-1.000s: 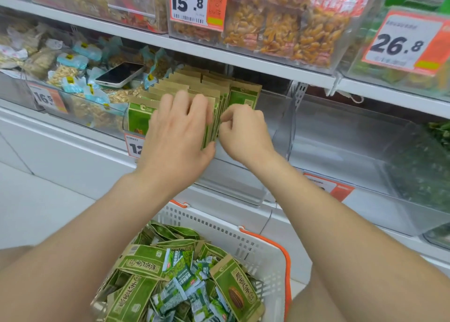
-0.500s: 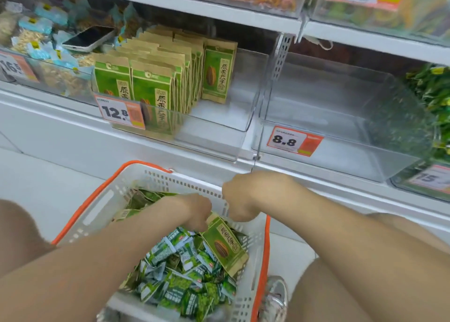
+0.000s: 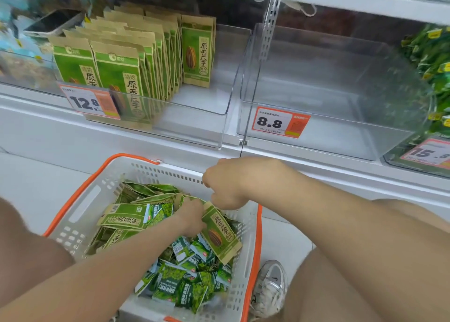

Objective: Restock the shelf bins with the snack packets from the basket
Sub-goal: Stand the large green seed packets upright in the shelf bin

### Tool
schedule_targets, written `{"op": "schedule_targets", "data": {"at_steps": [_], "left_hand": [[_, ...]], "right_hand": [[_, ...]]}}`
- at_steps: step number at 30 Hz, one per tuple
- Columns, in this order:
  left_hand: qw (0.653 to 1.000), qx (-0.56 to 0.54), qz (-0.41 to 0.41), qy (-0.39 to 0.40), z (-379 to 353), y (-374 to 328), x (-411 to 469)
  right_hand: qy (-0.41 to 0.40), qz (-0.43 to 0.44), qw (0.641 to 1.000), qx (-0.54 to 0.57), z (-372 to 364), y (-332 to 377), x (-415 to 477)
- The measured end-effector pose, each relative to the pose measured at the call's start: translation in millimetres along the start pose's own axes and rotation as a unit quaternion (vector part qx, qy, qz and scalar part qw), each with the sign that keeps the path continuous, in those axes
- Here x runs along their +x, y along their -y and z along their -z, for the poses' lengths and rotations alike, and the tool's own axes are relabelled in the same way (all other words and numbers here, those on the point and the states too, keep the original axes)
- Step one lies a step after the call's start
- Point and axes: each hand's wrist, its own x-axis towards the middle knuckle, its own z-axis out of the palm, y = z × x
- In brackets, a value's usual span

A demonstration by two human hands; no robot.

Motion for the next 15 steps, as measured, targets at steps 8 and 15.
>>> {"op": "schedule_targets", "data": {"at_steps": [8, 15], "left_hand": [[0.993, -0.112, -0.022, -0.030, 33.4, 4.2, -8.7], [0.985, -0.060, -0.137, -0.082, 123.3, 8.3, -57.3]], "right_hand": [[0.011, -0.002, 1.000, -0.015, 10.0, 0.5, -5.8], [-0.044, 0.008, 0.999, -0.016, 22.1, 5.4, -7.5]]}}
